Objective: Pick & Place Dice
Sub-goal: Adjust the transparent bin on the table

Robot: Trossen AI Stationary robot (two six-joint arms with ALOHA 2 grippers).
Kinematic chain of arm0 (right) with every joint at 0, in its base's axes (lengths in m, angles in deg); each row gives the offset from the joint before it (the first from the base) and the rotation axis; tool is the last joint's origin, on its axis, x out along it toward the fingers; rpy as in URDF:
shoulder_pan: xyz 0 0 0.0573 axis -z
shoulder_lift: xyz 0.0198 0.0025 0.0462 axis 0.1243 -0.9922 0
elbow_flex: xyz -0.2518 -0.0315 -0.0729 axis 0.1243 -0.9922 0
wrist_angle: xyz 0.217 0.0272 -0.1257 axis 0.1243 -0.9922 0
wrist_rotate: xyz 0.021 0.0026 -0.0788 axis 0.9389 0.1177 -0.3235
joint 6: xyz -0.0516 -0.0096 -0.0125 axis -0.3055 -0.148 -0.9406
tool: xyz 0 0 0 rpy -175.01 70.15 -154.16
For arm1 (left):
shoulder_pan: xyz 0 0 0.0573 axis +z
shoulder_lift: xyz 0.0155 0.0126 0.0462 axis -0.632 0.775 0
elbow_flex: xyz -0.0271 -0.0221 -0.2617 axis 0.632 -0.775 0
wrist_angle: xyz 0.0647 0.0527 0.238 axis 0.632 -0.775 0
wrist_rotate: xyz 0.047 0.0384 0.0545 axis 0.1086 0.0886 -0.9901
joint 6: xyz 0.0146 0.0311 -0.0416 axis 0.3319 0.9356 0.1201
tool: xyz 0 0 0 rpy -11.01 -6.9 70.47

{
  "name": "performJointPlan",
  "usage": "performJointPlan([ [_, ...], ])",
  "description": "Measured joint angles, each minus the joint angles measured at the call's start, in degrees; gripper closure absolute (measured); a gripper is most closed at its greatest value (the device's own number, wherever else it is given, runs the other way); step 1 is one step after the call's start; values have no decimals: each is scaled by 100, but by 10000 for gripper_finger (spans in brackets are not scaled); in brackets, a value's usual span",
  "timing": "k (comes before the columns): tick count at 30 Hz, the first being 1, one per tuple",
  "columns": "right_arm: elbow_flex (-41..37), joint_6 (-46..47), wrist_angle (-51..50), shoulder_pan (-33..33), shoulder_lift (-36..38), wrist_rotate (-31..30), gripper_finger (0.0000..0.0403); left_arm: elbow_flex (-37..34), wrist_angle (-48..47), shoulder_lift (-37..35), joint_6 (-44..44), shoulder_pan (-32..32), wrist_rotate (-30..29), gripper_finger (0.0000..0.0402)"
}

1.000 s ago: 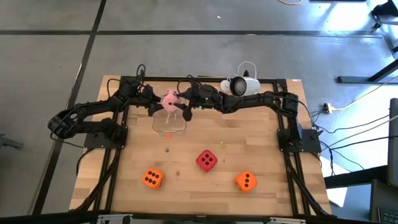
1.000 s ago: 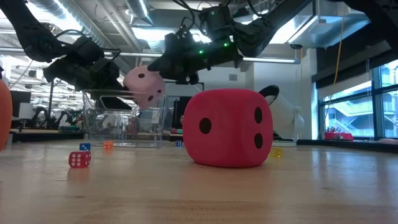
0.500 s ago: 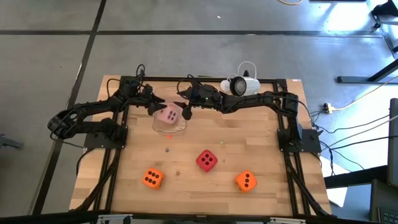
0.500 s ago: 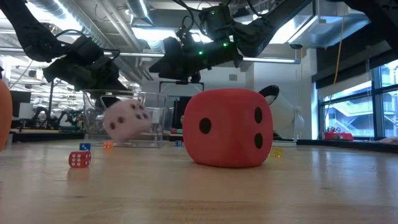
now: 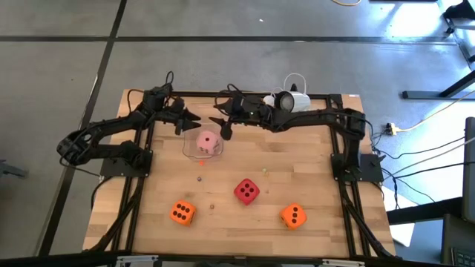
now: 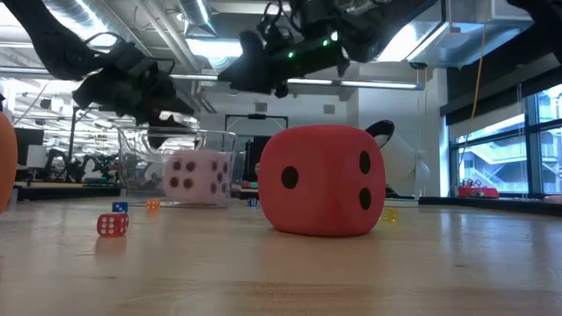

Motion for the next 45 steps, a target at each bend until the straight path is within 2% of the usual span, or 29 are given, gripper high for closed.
performJointPlan([
  [5, 2, 46, -705, -44, 422, 44, 160, 191, 195, -2, -199, -397, 39, 149],
  [13, 2, 21, -1747, -292, 780, 66, 160, 203, 1389, -2, -928, -1162, 43, 149],
  [18, 0, -332, -2272, -475, 929, 72, 160, 203, 2332, -82, -1247, -1501, -7, 149],
  [22, 0, -314, -2447, -511, 1100, 554, 160, 203, 2774, -349, -1088, -1771, -200, 149],
  [26, -4, -142, -2520, -452, 1295, 1229, 160, 203, 2684, -782, -630, -1978, -410, 149],
  [29, -229, -107, -2348, -424, 1480, 1427, 160, 203, 2422, -1118, -474, -2040, -527, 149],
  [33, -911, -29, -1751, -391, 1848, 1294, 160, 203, 1808, -1545, -273, -2043, -584, 149],
  [39, -1943, 18, -901, -236, 2420, 1246, 160, 203, 1119, -2094, -204, -2043, -967, 149],
  [45, -2859, -459, -363, -116, 2502, 1263, 160, 148, 894, -2502, -188, -2043, -1115, 149],
])
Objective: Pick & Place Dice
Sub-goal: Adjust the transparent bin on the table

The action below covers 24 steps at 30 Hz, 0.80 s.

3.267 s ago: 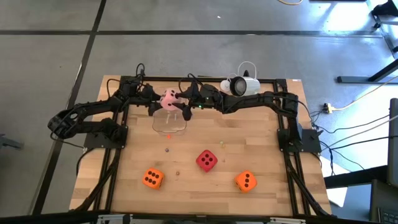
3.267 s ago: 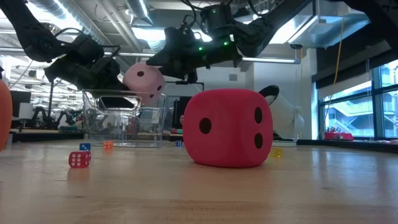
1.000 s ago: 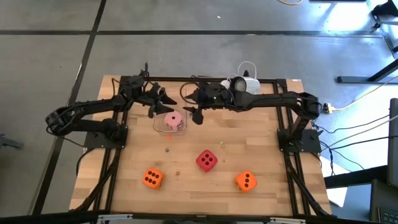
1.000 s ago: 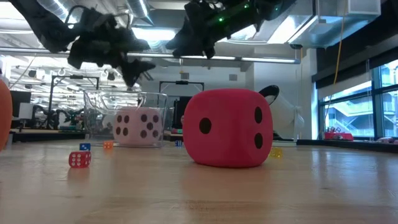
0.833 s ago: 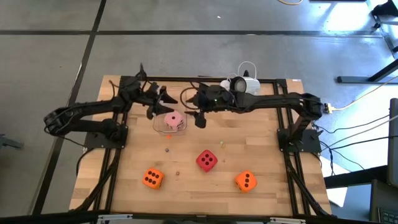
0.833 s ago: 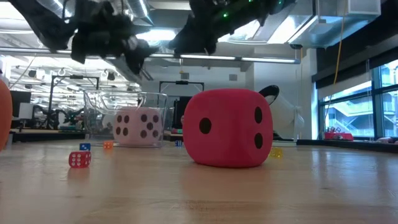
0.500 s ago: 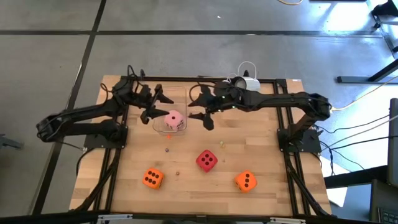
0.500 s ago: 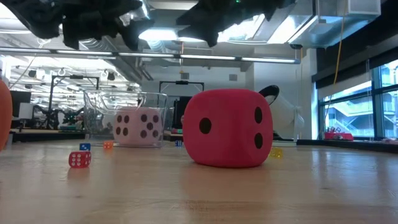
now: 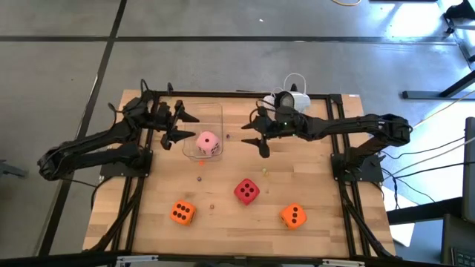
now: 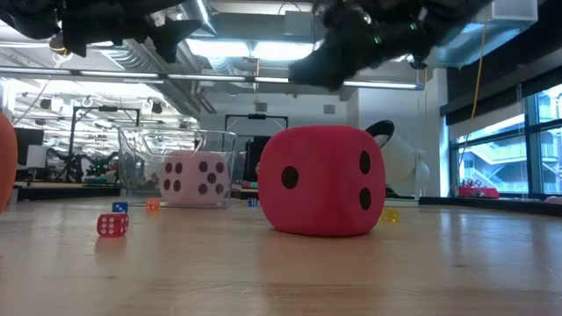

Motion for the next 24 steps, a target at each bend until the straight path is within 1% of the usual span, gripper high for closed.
performJointPlan([
  [2, -273, -20, 331, 77, 0, -45, 160, -70, 0, -86, -4, 0, -22, 149],
  [6, -632, 389, 863, 318, 0, -637, 160, -207, -34, -209, -22, 0, -299, 149],
  [12, -649, 468, 742, 569, -146, -651, 160, -207, -70, -239, -48, 0, -610, 149],
  [16, -362, 194, 492, 660, -404, -272, 160, -207, -79, -239, -71, 0, -652, 149],
  [21, 282, 8, -351, 851, -909, 118, 160, -207, -76, -239, -156, 0, -660, 149],
  [24, 732, -85, -906, 963, -1300, 151, 160, -207, -79, -239, -160, 0, -661, 149],
])
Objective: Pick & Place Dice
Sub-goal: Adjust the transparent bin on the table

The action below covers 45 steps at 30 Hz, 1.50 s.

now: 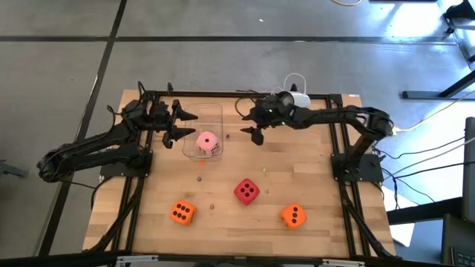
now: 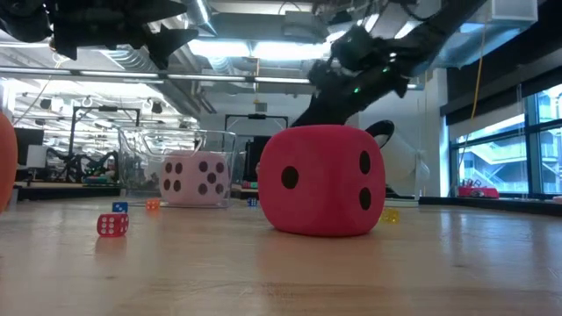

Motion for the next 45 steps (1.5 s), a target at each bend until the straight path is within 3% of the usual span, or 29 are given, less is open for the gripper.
performJointPlan([
  [11, 2019, -495, -2073, 86, -1184, 425, 160, 0, -4, 0, -11, -2, 15, 149],
  [18, 2820, -693, -2559, 98, -1810, 813, 160, 0, -9, 0, -9, -4, 15, 149],
  [23, 3060, -599, -2624, 95, -2153, 965, 160, 0, -22, 0, -7, -4, 17, 149],
  [35, 3080, 134, -2482, 15, -2153, 804, 160, 0, -22, 0, -7, -4, 17, 149],
  [45, 3078, 512, -2588, -84, -2151, 1715, 160, 0, -31, 0, -146, -4, 21, 149],
])
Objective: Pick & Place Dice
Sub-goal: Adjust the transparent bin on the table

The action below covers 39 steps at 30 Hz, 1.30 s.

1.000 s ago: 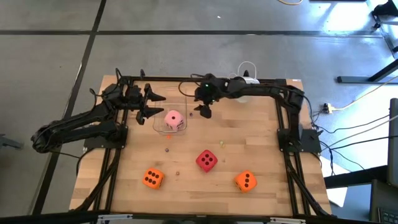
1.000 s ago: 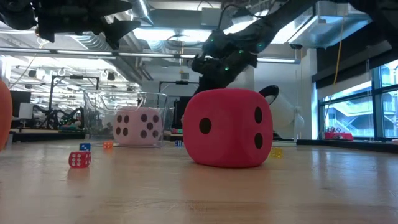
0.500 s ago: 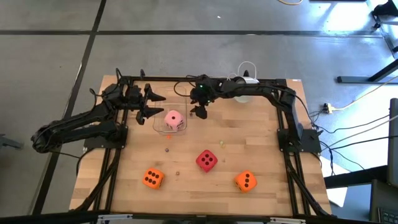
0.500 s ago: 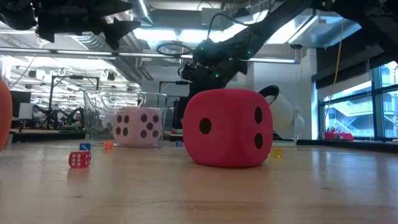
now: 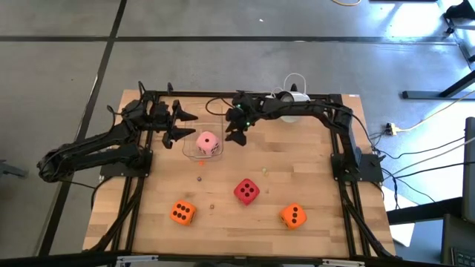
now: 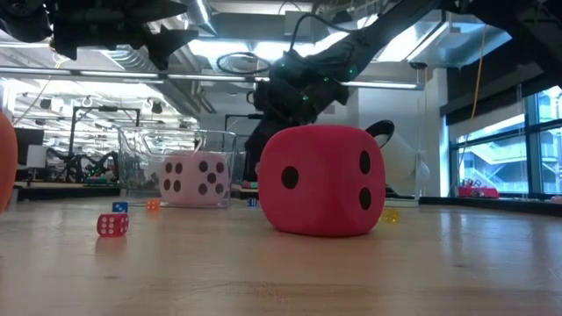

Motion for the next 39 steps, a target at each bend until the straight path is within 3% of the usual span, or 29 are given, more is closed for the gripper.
performJointPlan([
  [13, -2, -348, -233, -156, 2, -413, 160, 0, -22, -2, -62, 0, 62, 149],
  [20, -2, -175, -158, -301, -257, -1074, 160, 0, -19, -1, -62, 1, 63, 149],
  [28, -4, -98, -63, -558, -599, -2345, 160, 0, -17, -2, -62, 0, 69, 149],
  [39, -7, -95, -61, -623, -632, -2386, 160, 0, -19, -2, -55, 2, 71, 149],
])
